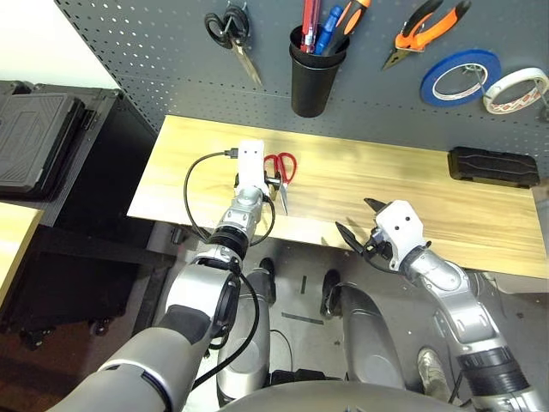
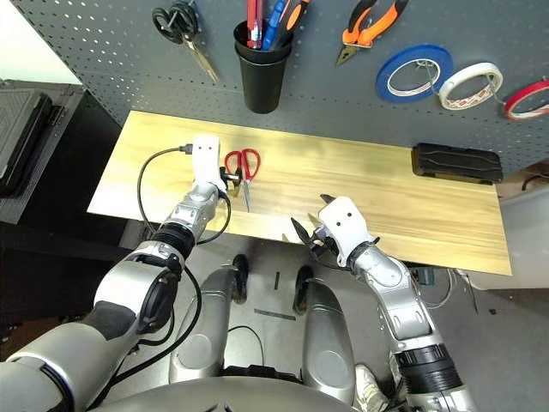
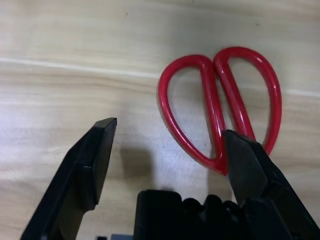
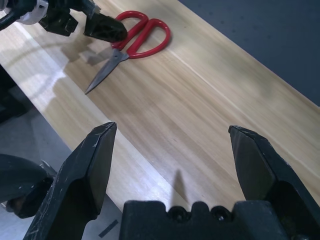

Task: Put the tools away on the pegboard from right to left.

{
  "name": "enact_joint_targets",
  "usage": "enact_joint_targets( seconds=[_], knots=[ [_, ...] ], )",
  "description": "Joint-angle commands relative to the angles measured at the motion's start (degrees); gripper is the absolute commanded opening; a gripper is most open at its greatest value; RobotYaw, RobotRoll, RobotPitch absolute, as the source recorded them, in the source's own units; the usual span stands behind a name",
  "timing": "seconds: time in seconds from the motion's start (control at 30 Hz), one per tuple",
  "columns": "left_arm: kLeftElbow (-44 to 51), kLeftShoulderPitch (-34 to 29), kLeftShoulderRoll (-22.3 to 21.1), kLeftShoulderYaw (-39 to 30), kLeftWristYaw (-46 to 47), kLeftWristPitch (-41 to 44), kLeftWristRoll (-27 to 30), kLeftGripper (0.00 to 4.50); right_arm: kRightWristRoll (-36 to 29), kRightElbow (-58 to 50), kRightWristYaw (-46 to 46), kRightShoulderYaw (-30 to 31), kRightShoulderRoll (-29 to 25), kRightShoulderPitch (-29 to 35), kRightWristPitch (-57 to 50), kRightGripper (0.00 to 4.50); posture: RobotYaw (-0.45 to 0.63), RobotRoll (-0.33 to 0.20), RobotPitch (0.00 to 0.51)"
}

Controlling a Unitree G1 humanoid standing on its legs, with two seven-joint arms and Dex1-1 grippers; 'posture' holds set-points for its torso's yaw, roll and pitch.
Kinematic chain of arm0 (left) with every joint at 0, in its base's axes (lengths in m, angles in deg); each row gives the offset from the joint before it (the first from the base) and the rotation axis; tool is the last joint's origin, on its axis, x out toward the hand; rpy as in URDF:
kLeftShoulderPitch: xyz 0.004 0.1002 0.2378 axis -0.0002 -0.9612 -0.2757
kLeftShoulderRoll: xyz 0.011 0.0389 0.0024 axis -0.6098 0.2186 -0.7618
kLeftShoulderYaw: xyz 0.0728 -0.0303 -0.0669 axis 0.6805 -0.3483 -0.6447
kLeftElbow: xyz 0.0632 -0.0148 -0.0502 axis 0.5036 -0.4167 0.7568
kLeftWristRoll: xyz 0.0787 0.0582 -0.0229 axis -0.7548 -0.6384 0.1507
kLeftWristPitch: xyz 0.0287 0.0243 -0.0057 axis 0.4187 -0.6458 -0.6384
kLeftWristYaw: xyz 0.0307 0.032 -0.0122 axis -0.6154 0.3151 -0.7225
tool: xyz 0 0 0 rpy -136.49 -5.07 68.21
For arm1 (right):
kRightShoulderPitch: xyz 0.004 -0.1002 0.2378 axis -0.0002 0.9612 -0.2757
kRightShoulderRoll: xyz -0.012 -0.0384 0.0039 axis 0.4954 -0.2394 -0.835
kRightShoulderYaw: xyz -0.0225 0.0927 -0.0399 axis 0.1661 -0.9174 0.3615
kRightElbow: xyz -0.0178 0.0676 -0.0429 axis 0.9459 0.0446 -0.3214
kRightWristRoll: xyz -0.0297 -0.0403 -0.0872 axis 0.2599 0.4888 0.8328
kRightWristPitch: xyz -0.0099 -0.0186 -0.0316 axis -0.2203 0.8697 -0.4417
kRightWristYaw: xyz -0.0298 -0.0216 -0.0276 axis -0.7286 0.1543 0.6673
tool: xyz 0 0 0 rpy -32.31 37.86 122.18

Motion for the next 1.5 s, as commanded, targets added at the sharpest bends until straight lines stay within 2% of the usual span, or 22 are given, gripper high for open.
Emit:
enact_joint_targets(
  seconds=[0.03,0.13,0.23,0.27,0.37,0.47,0.73,0.8,1.03,1.17,1.3,1.37,1.5],
  knots=[
    [-3.32,-0.77,0.3,-0.78,1.1,-0.16,-0.47,3.08,-0.16,-1.27,-0.1,-0.14,-0.45,1.5,-1.33,4.5,0.04,0.0,0.374],
    [-3.52,-0.48,0.31,-1.29,0.98,-0.94,-0.27,3.19,-0.16,-1.58,-0.07,-0.24,-0.6,1.74,-1.53,4.5,0.04,0.0,0.374],
    [-3.17,-0.48,0.49,-2.18,0.74,-1.01,0.4,4.28,-0.26,-1.67,0.17,-0.29,-0.87,2.2,-1.33,4.5,0.05,0.0,0.374],
    [-3.11,-0.58,0.49,-2.27,0.67,-1.0,0.33,4.47,-0.29,-1.64,0.21,-0.26,-0.91,2.26,-1.25,4.5,0.05,0.0,0.374],
    [-3.48,-0.94,0.33,-2.44,0.36,-0.32,0.22,4.47,-0.38,-1.6,0.19,-0.04,-0.87,1.87,-1.36,4.5,0.05,0.0,0.373],
    [-3.99,-1.26,0.44,-2.55,0.02,0.75,0.22,3.77,-0.97,-1.43,0.79,-0.04,-0.91,1.03,-1.17,4.5,0.05,0.0,0.373],
    [-3.98,-1.55,1.55,-2.81,0.16,1.42,0.22,0.66,-3.31,-0.99,4.02,-0.88,-2.51,-0.22,-0.05,4.5,0.06,0.0,0.372],
    [-3.85,-1.61,1.73,-3.01,0.23,1.49,0.32,0.02,-3.51,-0.63,4.27,-0.97,-2.8,-0.6,-0.34,4.5,0.06,0.0,0.371],
    [-2.23,-2.15,1.79,-4.49,0.9,1.63,1.29,0.02,-3.5,0.76,4.71,-0.73,-3.16,-1.98,-1.85,4.5,0.09,0.0,0.364],
    [2.83,-3.95,1.61,-5.01,1.17,1.62,1.87,0.02,-3.72,2.29,5.15,-0.35,-2.74,-3.52,-1.18,4.5,0.11,0.0,0.358],
    [12.93,-8.21,1.29,-4.31,-0.31,2.77,2.1,0.02,-4.93,4.62,6.62,-0.88,-2.4,-5.34,1.12,4.5,0.14,0.0,0.352],
    [20.74,-12.56,0.34,-1.81,-1.77,2.03,0.24,0.02,-5.48,6.53,7.43,-1.44,-2.51,-6.56,2.77,4.5,0.16,0.0,0.345],
    [38.47,-22.39,-0.35,-1.03,-4.88,3.94,2.09,0.02,-5.99,11.31,8.94,-2.21,-3.12,-9.57,5.88,4.5,0.19,0.0,0.335]
  ],
)
